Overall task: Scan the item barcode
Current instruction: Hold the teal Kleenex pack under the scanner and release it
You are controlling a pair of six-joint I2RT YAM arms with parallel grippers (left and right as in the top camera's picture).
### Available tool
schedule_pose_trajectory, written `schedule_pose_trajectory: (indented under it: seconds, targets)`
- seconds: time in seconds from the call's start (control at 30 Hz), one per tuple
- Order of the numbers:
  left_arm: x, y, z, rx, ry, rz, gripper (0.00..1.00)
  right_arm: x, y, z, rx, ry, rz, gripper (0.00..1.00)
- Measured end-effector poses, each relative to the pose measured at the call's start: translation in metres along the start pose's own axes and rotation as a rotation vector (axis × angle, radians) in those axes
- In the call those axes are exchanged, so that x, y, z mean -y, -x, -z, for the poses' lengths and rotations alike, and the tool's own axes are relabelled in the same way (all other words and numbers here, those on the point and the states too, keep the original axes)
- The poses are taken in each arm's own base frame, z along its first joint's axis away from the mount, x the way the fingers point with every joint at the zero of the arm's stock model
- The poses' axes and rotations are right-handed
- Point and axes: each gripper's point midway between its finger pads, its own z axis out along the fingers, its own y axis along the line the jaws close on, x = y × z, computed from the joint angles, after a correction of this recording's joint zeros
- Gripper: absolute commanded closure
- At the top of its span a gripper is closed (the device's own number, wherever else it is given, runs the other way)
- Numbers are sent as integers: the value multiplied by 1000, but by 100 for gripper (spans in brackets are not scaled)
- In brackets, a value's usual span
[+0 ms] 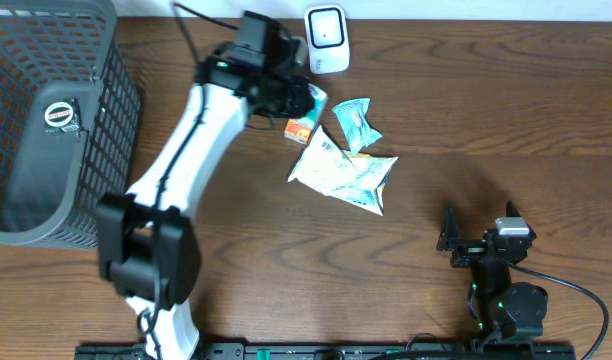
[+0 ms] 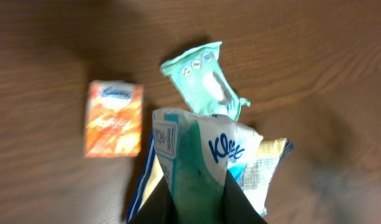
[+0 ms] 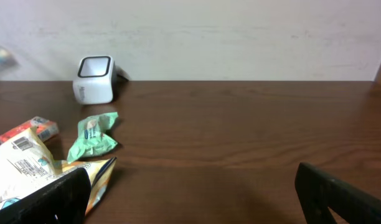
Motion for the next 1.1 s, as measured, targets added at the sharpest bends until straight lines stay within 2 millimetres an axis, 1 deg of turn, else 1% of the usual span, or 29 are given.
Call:
schedule_pose_trajectory:
  seconds: [0.07, 0.13, 0.17, 0.2, 0.27, 0.3, 0.33, 0.37, 0.43, 0.47, 0.57, 0.63, 0.7, 0.73, 0.8, 0.87, 0.93, 0.97, 1.0, 1.03, 1.07, 1.1]
  targets:
    - [4, 0, -19, -4, -10, 19, 91, 0, 0, 0, 0, 0, 0, 1]
    - [7, -4, -36, -18, -15, 55, 85, 0, 0, 0, 0, 0, 0, 1]
    - [8, -6, -44, -27, -16, 72, 77, 0, 0, 0, 0, 0, 0, 1]
    - [9, -9, -51, -38, -16, 86, 76, 0, 0, 0, 0, 0, 0, 1]
    - [10, -18, -64, -66, -13, 112, 66, 0, 0, 0, 0, 0, 0, 1]
    - [11, -22, -70, -81, -11, 122, 58, 0, 0, 0, 0, 0, 0, 1]
    - [11, -26, -76, -95, -9, 130, 45, 0, 0, 0, 0, 0, 0, 1]
    - [12, -30, -81, -106, -7, 137, 35, 0, 0, 0, 0, 0, 0, 1]
    - [14, -36, -87, -124, -6, 142, 18, 0, 0, 0, 0, 0, 0, 1]
    - [15, -37, -88, -127, -6, 156, 16, 0, 0, 0, 0, 0, 0, 1]
    - [14, -35, -87, -121, -7, 153, 15, 0, 0, 0, 0, 0, 0, 1]
    - [8, -32, -85, -116, -3, 164, 15, 0, 0, 0, 0, 0, 0, 1]
    - [0, -25, -77, -97, 3, 179, 15, 0, 0, 0, 0, 0, 0, 1]
    - [-5, -19, -69, -77, 4, 184, 15, 0, 0, 0, 0, 0, 0, 1]
    - [-12, -1, -45, -17, 3, 187, 16, 0, 0, 0, 0, 0, 0, 1]
    - [-17, 21, -8, 69, -2, 179, 16, 0, 0, 0, 0, 0, 0, 1]
    - [-20, 45, 46, 188, -5, 155, 16, 0, 0, 0, 0, 0, 0, 1]
    - [-24, 55, 75, 252, 0, 144, 16, 0, 0, 0, 0, 0, 0, 1]
    - [-27, 65, 109, 326, 8, 135, 15, 0, 0, 0, 0, 0, 0, 1]
    - [-30, 71, 139, 390, 22, 129, 15, 0, 0, 0, 0, 0, 0, 1]
    - [-38, 77, 176, 471, 52, 128, 15, 0, 0, 0, 0, 0, 0, 1]
    - [-45, 80, 205, 531, 77, 132, 15, 0, 0, 0, 0, 0, 0, 1]
